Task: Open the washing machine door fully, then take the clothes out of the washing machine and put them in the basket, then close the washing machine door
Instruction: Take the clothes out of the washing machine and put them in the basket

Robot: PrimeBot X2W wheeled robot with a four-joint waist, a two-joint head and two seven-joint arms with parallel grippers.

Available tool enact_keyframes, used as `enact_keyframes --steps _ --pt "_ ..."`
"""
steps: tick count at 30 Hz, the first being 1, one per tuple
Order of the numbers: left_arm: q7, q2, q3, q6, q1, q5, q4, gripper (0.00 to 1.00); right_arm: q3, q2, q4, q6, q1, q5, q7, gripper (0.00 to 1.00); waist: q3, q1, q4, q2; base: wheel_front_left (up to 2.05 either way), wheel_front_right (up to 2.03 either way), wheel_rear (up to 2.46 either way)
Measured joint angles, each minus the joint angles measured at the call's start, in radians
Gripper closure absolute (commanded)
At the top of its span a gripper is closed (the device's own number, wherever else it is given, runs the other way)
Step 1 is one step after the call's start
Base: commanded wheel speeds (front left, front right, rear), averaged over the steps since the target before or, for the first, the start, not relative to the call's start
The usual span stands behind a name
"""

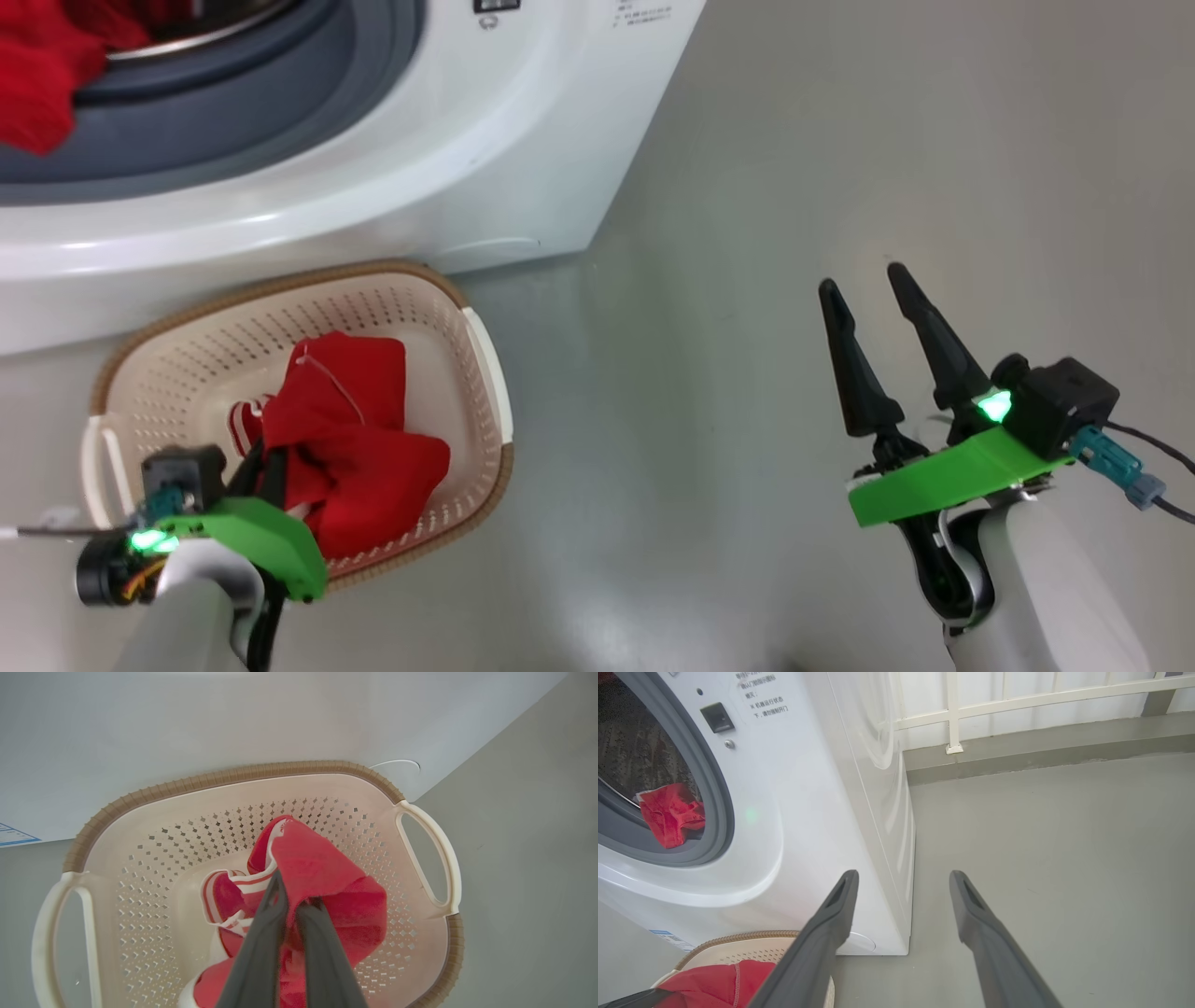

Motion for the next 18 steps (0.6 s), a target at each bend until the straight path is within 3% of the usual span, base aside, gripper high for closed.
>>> enact_keyframes --steps 9,18 --pt "0.0 0.04 -0.127 -0.007 -0.194 -0.016 0.244 1.0 0.028 0.022 -0.011 0.0 -0.061 0.0 0.0 0.0 0.099 0.0 -0.037 0.0 0.0 0.0 0.0" --pt "0.002 0.07 -0.207 -0.007 -0.297 -0.058 0.355 1.0 0.048 0.029 -0.016 0.0 -0.097 -0.001 0.0 0.0 0.174 0.0 -0.073 0.0 0.0 0.0 0.0"
